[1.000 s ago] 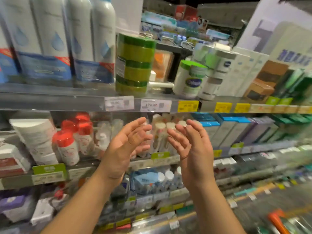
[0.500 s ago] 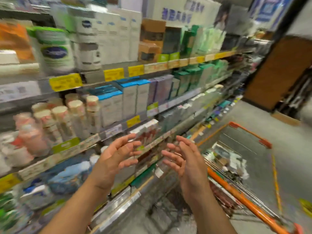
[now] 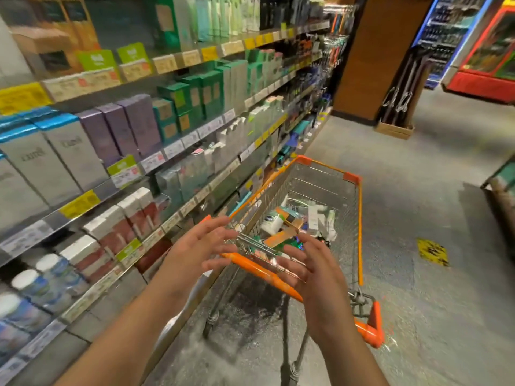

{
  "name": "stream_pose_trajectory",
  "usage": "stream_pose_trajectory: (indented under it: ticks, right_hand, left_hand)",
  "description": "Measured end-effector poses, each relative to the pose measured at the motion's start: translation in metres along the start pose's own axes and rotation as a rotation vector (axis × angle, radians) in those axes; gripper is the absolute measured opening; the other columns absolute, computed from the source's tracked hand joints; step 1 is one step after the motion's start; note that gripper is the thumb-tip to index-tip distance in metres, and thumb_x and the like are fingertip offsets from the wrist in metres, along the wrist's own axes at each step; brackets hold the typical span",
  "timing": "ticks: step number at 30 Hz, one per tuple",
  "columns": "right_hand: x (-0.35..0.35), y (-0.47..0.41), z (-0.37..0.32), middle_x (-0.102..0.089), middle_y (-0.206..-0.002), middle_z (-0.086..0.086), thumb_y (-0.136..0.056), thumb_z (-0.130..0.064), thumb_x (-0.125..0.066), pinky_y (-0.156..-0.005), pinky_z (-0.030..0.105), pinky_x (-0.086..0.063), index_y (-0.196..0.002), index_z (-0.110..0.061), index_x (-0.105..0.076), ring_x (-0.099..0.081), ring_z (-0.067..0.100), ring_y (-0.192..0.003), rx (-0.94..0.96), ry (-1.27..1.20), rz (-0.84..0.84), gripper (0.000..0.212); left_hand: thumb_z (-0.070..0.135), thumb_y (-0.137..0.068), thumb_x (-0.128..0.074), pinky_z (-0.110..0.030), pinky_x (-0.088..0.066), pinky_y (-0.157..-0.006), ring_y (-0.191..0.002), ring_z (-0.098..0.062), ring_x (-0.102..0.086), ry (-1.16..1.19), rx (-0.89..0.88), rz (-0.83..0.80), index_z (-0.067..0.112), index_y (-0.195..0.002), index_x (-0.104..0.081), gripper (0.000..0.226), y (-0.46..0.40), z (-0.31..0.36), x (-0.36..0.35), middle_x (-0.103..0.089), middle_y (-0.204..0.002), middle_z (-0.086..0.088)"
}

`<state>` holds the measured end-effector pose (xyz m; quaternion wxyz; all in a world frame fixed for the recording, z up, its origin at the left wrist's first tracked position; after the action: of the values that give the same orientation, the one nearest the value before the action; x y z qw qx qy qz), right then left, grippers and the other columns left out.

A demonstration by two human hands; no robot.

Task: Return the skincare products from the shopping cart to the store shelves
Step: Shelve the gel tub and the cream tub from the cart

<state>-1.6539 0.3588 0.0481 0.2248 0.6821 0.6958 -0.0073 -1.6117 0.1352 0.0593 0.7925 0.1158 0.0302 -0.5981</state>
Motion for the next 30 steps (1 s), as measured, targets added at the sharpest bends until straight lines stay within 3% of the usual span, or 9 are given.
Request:
stream_pose_trajectory:
  ticks: [7,10,14,18,22,30]
  right_hand:
    - [0.044,-0.036,0.006,-0.075,-0.114,0.019,-0.104,-0.026,-0.058,-0.097,0.057,-0.054,-0.124,-0.018,-0.068,-0.074,0.039,-0.099,-0.052,-0.053,0.126,0.024]
    - [0.053,-0.049,0.007,-0.076,-0.112,0.017,-0.103,-0.028,-0.06,-0.09,0.051,-0.055,-0.124,-0.019,-0.069,-0.075,0.033,-0.092,-0.056,-0.054,0.16,0.026]
    - [0.057,-0.071,0.007,-0.078,-0.105,0.013,-0.101,-0.029,-0.062,-0.075,0.039,-0.055,-0.121,-0.017,-0.07,-0.075,0.031,-0.09,-0.059,-0.033,0.21,0.024]
    - [0.047,-0.1,0.004,-0.077,-0.097,0.012,-0.101,-0.026,-0.061,-0.076,0.04,-0.054,-0.117,-0.014,-0.069,-0.074,0.031,-0.087,-0.059,0.0,0.256,0.022]
    - [0.025,-0.134,0.0,-0.078,-0.094,0.011,-0.101,-0.028,-0.061,-0.074,0.04,-0.054,-0.115,-0.015,-0.068,-0.074,0.03,-0.086,-0.082,0.041,0.278,0.02]
    - [0.015,-0.178,-0.004,-0.078,-0.107,0.015,-0.103,-0.03,-0.059,-0.092,0.05,-0.053,-0.118,-0.019,-0.066,-0.075,0.035,-0.099,-0.094,0.098,0.357,0.02]
  left_hand:
    - [0.045,-0.086,-0.074,-0.05,-0.058,-0.091,-0.103,-0.033,-0.074,-0.037,0.079,0.009,0.018,-0.124,-0.069,0.047,-0.038,-0.013,-0.029,-0.076,-0.114,-0.008]
    - [0.04,-0.083,-0.063,-0.051,-0.057,-0.091,-0.1,-0.032,-0.073,-0.017,0.108,0.019,0.015,-0.125,-0.069,0.049,-0.062,-0.015,-0.035,-0.076,-0.115,-0.011]
    - [0.039,-0.091,-0.062,-0.045,-0.057,-0.086,-0.1,-0.032,-0.074,0.018,0.146,0.014,0.015,-0.124,-0.069,0.042,-0.098,-0.016,-0.037,-0.076,-0.113,-0.011]
    - [0.032,-0.101,-0.058,-0.048,-0.056,-0.091,-0.096,-0.029,-0.074,0.053,0.192,0.008,0.014,-0.123,-0.069,0.031,-0.136,-0.019,-0.033,-0.078,-0.108,-0.009]
    - [0.029,-0.101,-0.059,-0.043,-0.055,-0.083,-0.087,-0.025,-0.073,0.071,0.236,0.009,0.013,-0.12,-0.07,0.027,-0.181,-0.022,-0.025,-0.078,-0.103,-0.008]
    - [0.031,-0.099,-0.063,-0.045,-0.057,-0.089,-0.089,-0.024,-0.072,0.071,0.322,-0.05,0.017,-0.12,-0.07,0.026,-0.253,-0.032,-0.022,-0.078,-0.107,-0.008]
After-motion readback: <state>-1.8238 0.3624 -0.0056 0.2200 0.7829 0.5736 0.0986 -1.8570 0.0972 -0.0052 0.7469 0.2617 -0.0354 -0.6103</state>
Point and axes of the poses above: each hand's wrist, its own y-axis away from the middle knuckle, its own x-axis out of the back of the hand, z = x × y, the point moved 4 cm from there along -y, towards the middle knuckle
